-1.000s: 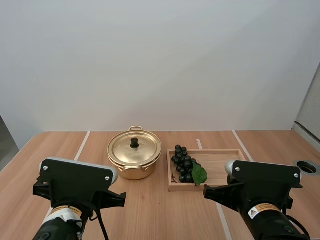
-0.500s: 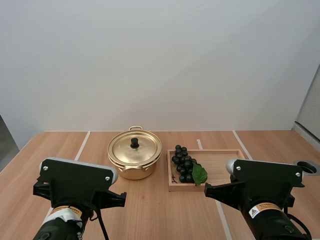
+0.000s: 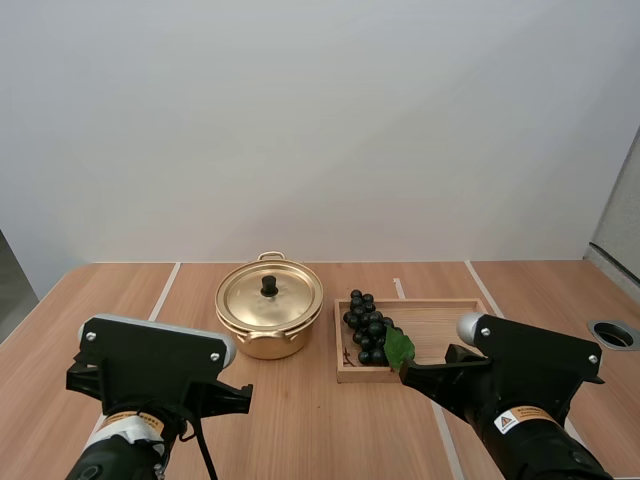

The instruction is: Open the pot, put the pineapple inside, and close it

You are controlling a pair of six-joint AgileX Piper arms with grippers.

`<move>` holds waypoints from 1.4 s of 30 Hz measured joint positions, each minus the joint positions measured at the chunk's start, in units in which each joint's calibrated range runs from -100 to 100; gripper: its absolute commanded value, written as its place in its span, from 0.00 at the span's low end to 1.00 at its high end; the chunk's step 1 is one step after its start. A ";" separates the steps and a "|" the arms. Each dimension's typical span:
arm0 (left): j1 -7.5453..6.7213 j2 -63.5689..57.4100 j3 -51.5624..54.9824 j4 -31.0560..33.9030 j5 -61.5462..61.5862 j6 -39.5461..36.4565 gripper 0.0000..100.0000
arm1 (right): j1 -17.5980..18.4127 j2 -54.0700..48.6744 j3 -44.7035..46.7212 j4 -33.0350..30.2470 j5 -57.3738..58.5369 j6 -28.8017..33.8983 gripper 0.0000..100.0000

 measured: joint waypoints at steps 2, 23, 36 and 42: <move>0.00 0.00 0.00 0.00 0.00 0.00 0.00 | 0.00 0.00 0.00 0.10 0.00 0.00 0.00; 0.00 0.00 0.00 0.00 0.00 0.00 0.00 | 0.38 0.00 0.00 -15.26 -0.72 0.13 0.00; 0.00 0.00 0.00 0.00 0.00 0.00 0.00 | 0.38 0.00 0.00 -15.47 -0.72 0.13 0.00; 0.00 0.00 0.00 0.00 0.00 0.00 0.00 | 0.38 0.00 0.00 -15.47 -0.72 0.13 0.00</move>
